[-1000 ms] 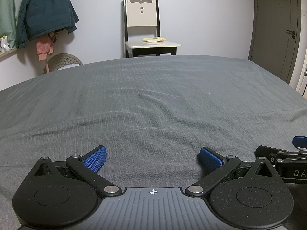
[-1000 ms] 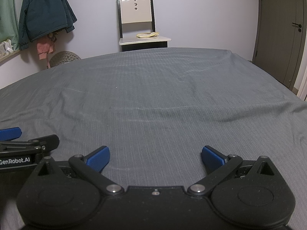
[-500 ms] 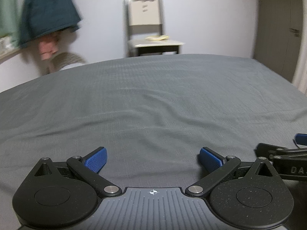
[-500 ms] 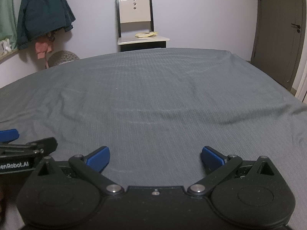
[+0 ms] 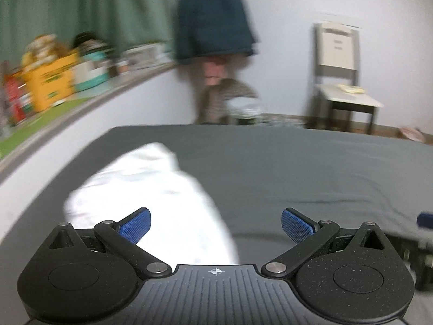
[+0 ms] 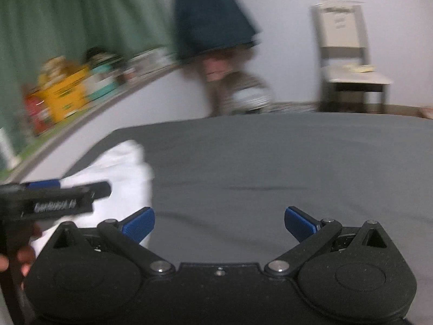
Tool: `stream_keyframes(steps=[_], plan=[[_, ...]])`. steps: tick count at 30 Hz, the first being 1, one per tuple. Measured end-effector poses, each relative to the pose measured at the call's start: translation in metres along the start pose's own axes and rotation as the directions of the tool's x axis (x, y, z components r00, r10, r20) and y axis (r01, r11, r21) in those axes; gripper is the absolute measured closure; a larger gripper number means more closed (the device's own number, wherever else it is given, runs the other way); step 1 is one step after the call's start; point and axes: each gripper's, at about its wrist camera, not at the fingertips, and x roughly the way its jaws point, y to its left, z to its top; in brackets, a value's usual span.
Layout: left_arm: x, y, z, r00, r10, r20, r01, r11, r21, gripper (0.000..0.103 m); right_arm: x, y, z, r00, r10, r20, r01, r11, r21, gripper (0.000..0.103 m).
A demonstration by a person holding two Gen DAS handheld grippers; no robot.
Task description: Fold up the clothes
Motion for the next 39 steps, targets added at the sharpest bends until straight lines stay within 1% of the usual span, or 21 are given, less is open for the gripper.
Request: stream_keyframes(steps=[1, 3, 5, 6, 8, 11, 13, 17, 19, 22, 23, 26, 29, 31, 34, 35, 37, 39], plan=[[-0.004, 0.023, 0.0, 0.999, 0.03, -0.015, -0.031, 0.999, -0.025, 0.0, 0.002, 0.016, 0.001, 1.0, 0.016, -0.014, -0.017, 1.0, -0.018, 0.0], [-0.007, 0.053, -0.01, 0.997, 0.069, -0.028, -0.07, 0.995, -0.065, 0.0, 0.006, 0.048, 0.0, 0.998, 0.049, -0.041, -0.052, 0.997, -0.056, 0.0], [-0.006, 0.085, -0.014, 0.993, 0.108, -0.046, -0.113, 0.986, -0.124, 0.0, 0.009, 0.075, -0.001, 0.995, 0.075, -0.063, -0.081, 0.992, -0.101, 0.0], [-0.005, 0.097, -0.018, 0.99, 0.126, -0.058, -0.133, 0.981, -0.14, 0.0, 0.011, 0.088, -0.002, 0.995, 0.075, -0.073, -0.084, 0.988, -0.126, 0.0], [-0.004, 0.111, -0.029, 0.985, 0.156, -0.07, -0.165, 0.976, -0.143, 0.0, 0.014, 0.108, -0.008, 0.993, 0.062, -0.101, -0.079, 0.981, -0.176, 0.0], [-0.007, 0.119, -0.043, 0.979, 0.181, -0.093, -0.193, 0.972, -0.132, 0.0, 0.015, 0.126, -0.019, 0.987, 0.038, -0.155, -0.075, 0.968, -0.241, 0.0], [-0.009, 0.123, -0.057, 0.975, 0.177, -0.131, -0.196, 0.969, -0.148, 0.0, 0.016, 0.135, -0.024, 0.983, 0.024, -0.18, -0.07, 0.965, -0.252, 0.0], [-0.02, 0.13, -0.077, 0.971, 0.122, -0.206, -0.168, 0.96, -0.226, 0.0, 0.004, 0.142, -0.035, 0.982, 0.01, -0.19, -0.061, 0.962, -0.264, 0.0], [-0.031, 0.129, -0.081, 0.969, 0.124, -0.214, -0.173, 0.959, -0.225, 0.0, -0.004, 0.144, -0.039, 0.982, -0.002, -0.186, -0.051, 0.96, -0.275, 0.0], [-0.052, 0.12, -0.081, 0.975, 0.137, -0.172, -0.168, 0.969, -0.179, 0.0, -0.017, 0.141, -0.043, 0.984, -0.003, -0.175, -0.048, 0.957, -0.286, 0.0], [-0.056, 0.117, -0.083, 0.975, 0.145, -0.167, -0.173, 0.97, -0.169, 0.0, -0.022, 0.14, -0.045, 0.985, -0.001, -0.17, -0.048, 0.958, -0.284, 0.0], [-0.064, 0.115, -0.086, 0.975, 0.144, -0.172, -0.175, 0.968, -0.18, 0.0, -0.031, 0.139, -0.049, 0.984, -0.001, -0.18, -0.052, 0.956, -0.289, 0.0], [-0.073, 0.117, -0.085, 0.976, 0.135, -0.17, -0.168, 0.965, -0.201, 0.0, -0.032, 0.139, -0.052, 0.983, -0.025, -0.184, -0.033, 0.952, -0.304, 0.0], [-0.074, 0.117, -0.087, 0.975, 0.126, -0.185, -0.165, 0.963, -0.212, 0.0, -0.029, 0.139, -0.054, 0.98, -0.045, -0.194, -0.017, 0.952, -0.306, 0.0], [-0.073, 0.115, -0.094, 0.97, 0.104, -0.221, -0.151, 0.966, -0.208, 0.0, -0.025, 0.14, -0.051, 0.967, -0.082, -0.243, 0.007, 0.956, -0.295, 0.0], [-0.073, 0.113, -0.095, 0.97, 0.101, -0.221, -0.145, 0.97, -0.196, 0.0, -0.025, 0.14, -0.051, 0.962, -0.092, -0.257, 0.013, 0.956, -0.294, 0.0], [-0.074, 0.109, -0.099, 0.97, 0.108, -0.216, -0.146, 0.975, -0.167, 0.0, -0.027, 0.14, -0.053, 0.962, -0.095, -0.255, 0.013, 0.952, -0.305, 0.0], [-0.073, 0.107, -0.1, 0.967, 0.108, -0.229, -0.146, 0.977, -0.154, 0.0, -0.027, 0.138, -0.057, 0.962, -0.101, -0.254, 0.017, 0.949, -0.314, 0.0]])
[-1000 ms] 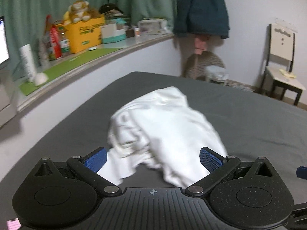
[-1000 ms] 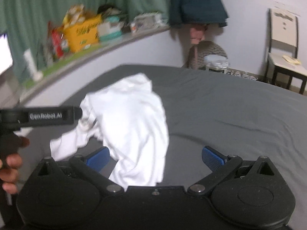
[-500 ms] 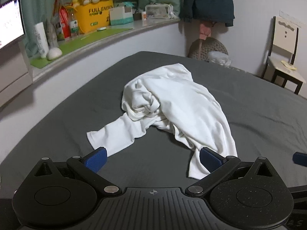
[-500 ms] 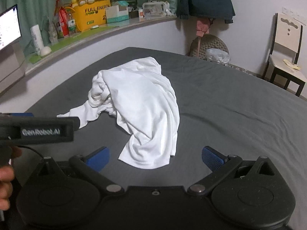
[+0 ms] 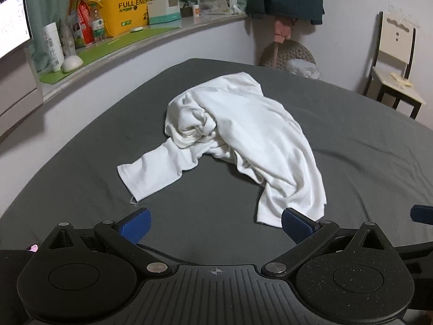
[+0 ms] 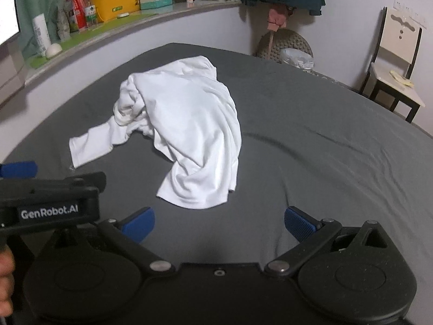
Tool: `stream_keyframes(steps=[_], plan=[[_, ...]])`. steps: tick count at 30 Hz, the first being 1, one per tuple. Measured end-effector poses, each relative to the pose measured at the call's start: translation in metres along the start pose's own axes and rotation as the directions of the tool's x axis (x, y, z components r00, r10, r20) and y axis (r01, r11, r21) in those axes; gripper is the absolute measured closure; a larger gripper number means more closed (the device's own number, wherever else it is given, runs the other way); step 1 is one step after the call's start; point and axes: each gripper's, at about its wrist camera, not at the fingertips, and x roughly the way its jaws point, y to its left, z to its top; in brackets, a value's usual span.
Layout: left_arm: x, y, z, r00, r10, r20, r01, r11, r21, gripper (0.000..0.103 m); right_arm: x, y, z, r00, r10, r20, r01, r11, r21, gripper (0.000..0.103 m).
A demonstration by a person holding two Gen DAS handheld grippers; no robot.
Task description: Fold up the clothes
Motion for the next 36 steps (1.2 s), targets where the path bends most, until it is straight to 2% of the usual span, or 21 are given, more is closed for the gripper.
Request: stream_keyframes(steps=[4, 10, 26, 36], plan=[[0.004, -0.002, 0.001, 0.999, -0.006, -0.033, 0.006, 1.0, 0.011, 0.0, 0.009, -0.004, -0.004, 0.999, 0.016, -0.04, -0.015, 1.0, 0.023, 0.0], [0.01, 0.001, 0.002, 0.999, -0.015, -0.047, 0.015, 1.0, -0.001, 0.0, 0.01, -0.006, -0.002, 1.0, 0.004, -0.022, -0.003, 1.0, 0.026, 0.0], [0.019, 0.002, 0.002, 0.998, -0.035, -0.06, 0.035, 0.999, -0.01, 0.0, 0.02, -0.004, -0.003, 0.999, 0.006, -0.053, -0.006, 1.0, 0.014, 0.0], [0.023, 0.004, 0.011, 0.998, -0.037, -0.056, 0.037, 0.999, -0.005, 0.0, 0.026, -0.005, 0.004, 0.999, 0.034, 0.001, -0.034, 0.999, -0.011, 0.0]])
